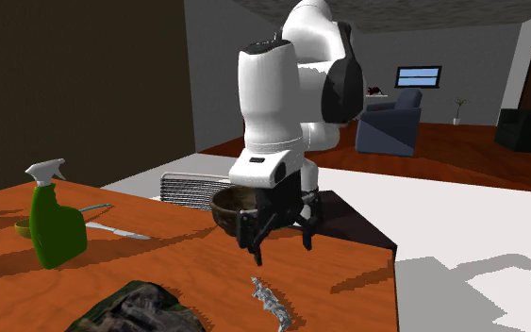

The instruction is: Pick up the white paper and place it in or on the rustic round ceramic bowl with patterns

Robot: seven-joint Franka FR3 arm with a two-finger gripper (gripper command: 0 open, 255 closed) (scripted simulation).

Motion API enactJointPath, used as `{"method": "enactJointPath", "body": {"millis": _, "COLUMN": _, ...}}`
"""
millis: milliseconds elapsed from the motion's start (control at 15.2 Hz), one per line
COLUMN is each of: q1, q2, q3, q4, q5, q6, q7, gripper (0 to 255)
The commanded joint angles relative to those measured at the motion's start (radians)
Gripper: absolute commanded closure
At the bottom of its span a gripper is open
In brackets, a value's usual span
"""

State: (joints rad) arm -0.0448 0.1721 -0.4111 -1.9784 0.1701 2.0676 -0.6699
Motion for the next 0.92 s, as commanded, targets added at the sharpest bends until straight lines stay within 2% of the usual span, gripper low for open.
{"method": "enactJointPath", "body": {"millis": 0, "q1": -0.018, "q2": 0.066, "q3": 0.000, "q4": 0.062, "q5": 0.032, "q6": -0.012, "q7": -0.036, "gripper": 0}}
{"method": "enactJointPath", "body": {"millis": 462, "q1": -0.020, "q2": 0.108, "q3": 0.013, "q4": 0.010, "q5": 0.060, "q6": 0.077, "q7": -0.055, "gripper": 0}}
{"method": "enactJointPath", "body": {"millis": 858, "q1": -0.020, "q2": 0.108, "q3": 0.013, "q4": 0.010, "q5": 0.060, "q6": 0.077, "q7": -0.055, "gripper": 0}}
